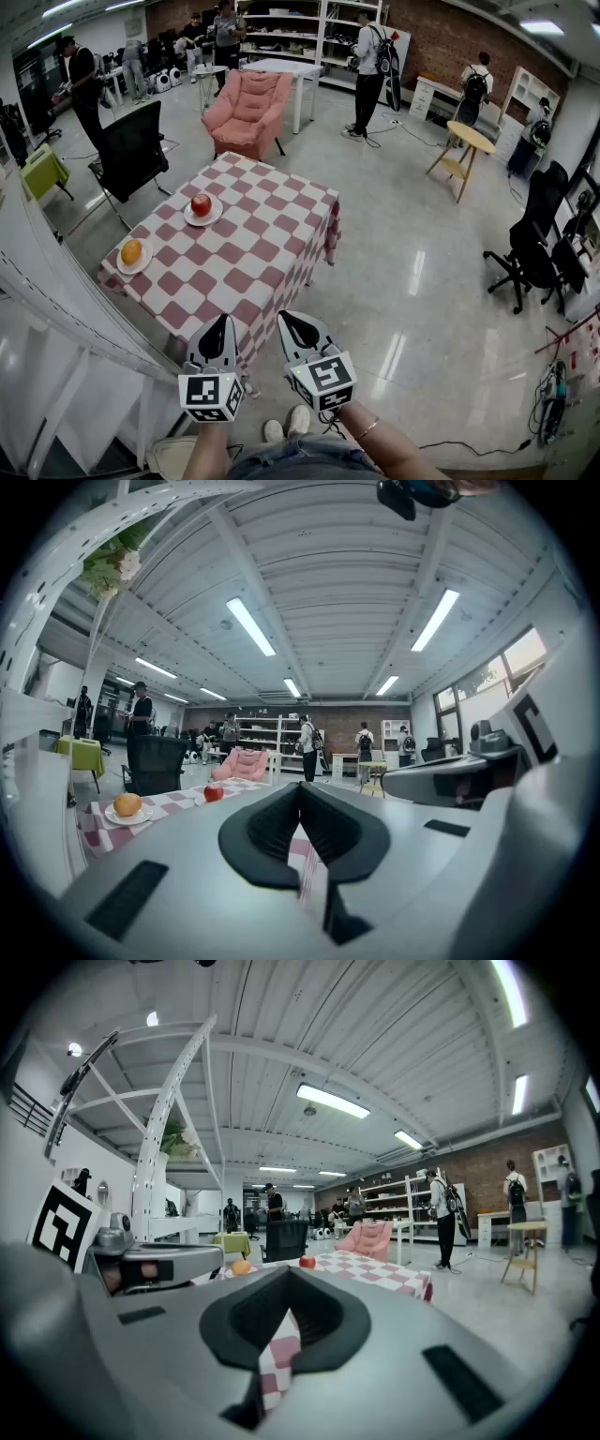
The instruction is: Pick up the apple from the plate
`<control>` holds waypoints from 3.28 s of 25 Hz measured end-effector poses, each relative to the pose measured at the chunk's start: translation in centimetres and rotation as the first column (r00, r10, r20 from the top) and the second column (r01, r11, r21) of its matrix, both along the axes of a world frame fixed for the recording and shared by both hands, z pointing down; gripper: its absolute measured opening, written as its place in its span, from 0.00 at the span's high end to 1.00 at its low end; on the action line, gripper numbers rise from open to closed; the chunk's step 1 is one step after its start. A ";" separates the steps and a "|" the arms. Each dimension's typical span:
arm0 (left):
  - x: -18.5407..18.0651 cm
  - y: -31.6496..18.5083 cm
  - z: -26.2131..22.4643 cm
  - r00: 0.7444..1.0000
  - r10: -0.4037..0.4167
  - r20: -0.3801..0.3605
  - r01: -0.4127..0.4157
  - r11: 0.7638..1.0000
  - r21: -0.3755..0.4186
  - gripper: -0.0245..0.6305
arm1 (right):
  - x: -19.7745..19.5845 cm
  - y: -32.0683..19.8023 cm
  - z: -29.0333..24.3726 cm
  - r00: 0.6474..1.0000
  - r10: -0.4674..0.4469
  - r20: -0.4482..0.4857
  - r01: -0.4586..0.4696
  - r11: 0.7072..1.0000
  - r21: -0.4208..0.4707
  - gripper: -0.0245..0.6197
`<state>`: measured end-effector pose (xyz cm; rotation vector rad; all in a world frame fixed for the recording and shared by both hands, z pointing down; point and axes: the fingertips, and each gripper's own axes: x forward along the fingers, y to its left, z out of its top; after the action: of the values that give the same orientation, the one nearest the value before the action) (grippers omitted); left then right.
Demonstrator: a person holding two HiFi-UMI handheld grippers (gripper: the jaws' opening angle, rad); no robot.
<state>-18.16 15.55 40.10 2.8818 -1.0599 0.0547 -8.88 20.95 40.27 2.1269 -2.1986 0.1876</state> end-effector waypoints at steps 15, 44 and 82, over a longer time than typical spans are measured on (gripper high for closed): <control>1.6 -1.1 0.4 1.000 0.019 0.003 -0.019 1.000 0.000 0.94 | 1.9 -1.1 1.0 1.000 0.013 0.027 -0.013 1.000 -0.013 0.95; 9.9 -5.5 1.5 0.997 -0.053 0.062 0.052 0.998 0.020 0.94 | 13.1 -2.9 3.3 0.995 0.057 0.083 -0.053 0.997 -0.053 0.95; 14.4 -32.5 5.9 0.982 -0.166 0.094 0.174 0.981 -0.081 0.93 | 18.7 -30.9 5.4 0.998 -0.030 0.063 0.039 0.989 -0.141 0.95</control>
<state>-3.80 -16.93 45.99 2.7209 -1.2802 0.2142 9.80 -9.95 45.66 2.0319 -2.1807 0.4000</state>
